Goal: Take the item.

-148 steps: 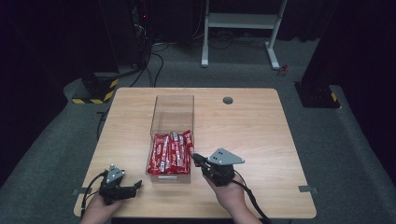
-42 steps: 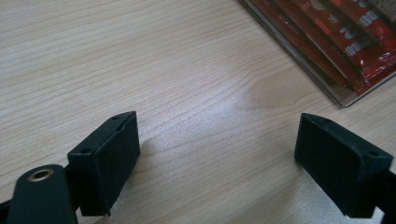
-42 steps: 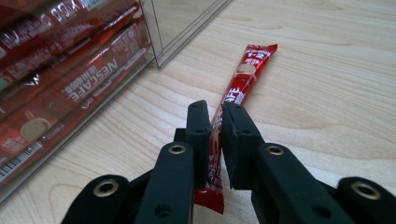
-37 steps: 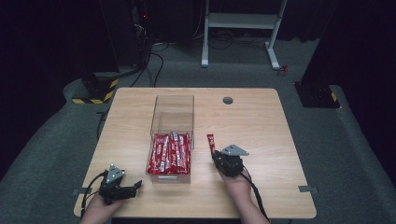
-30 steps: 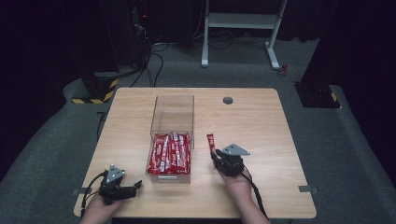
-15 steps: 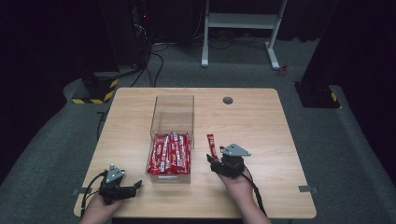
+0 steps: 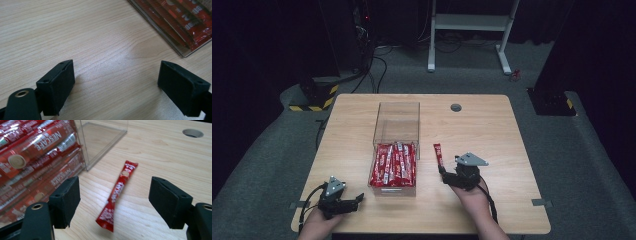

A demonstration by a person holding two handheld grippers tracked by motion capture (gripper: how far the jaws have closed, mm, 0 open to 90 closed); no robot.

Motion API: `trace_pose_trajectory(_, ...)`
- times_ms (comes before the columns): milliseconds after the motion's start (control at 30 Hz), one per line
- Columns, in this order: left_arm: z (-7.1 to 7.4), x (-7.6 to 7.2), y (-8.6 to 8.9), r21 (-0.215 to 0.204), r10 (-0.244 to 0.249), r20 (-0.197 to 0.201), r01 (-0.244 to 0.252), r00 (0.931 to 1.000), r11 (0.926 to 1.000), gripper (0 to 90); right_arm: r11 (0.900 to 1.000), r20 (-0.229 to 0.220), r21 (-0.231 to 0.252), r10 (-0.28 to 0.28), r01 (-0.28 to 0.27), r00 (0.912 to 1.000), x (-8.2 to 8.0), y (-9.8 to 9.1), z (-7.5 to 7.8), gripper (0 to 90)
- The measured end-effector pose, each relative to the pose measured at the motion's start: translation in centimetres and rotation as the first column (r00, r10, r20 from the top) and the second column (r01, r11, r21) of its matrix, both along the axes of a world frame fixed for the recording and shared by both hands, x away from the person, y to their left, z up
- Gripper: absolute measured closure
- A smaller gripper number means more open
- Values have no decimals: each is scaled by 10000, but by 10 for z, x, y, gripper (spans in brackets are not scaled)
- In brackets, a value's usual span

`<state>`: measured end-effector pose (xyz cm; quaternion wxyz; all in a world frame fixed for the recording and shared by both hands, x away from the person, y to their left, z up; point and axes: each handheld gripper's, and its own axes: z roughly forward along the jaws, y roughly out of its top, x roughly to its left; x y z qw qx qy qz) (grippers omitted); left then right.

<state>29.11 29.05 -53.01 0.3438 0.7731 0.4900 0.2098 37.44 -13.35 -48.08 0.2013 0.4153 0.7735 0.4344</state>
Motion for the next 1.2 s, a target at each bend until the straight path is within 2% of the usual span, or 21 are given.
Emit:
trace_pose_trajectory(333, 0, 0, 0, 20, -7, 0, 7, 10000, 10000, 145, 9982, -103, -393, -455, 450, 9989, -5, -26, -7, 242)
trace_pose_trajectory(667, 0, 0, 0, -1, 26, 17, -26, 10000, 10000, 144, 9918, -207, -812, -1012, 992, 9947, -11, -54, -15, 228)
trace_pose_trajectory(1033, 0, 0, -1, 11, 37, 23, -37, 10000, 10000, 145, 9705, -580, -1476, -2008, 1905, 9779, -19, -92, -32, 215)
trace_pose_trajectory(1067, 0, 0, -1, 14, 38, 25, -38, 10000, 10000, 145, 9672, -693, -1497, -2172, 2051, 9737, -20, -95, -34, 212)
trace_pose_trajectory(1200, 0, 0, -1, 28, 37, 26, -38, 10000, 10000, 145, 9585, -797, -1697, -2450, 2291, 9662, -22, -109, -40, 205)
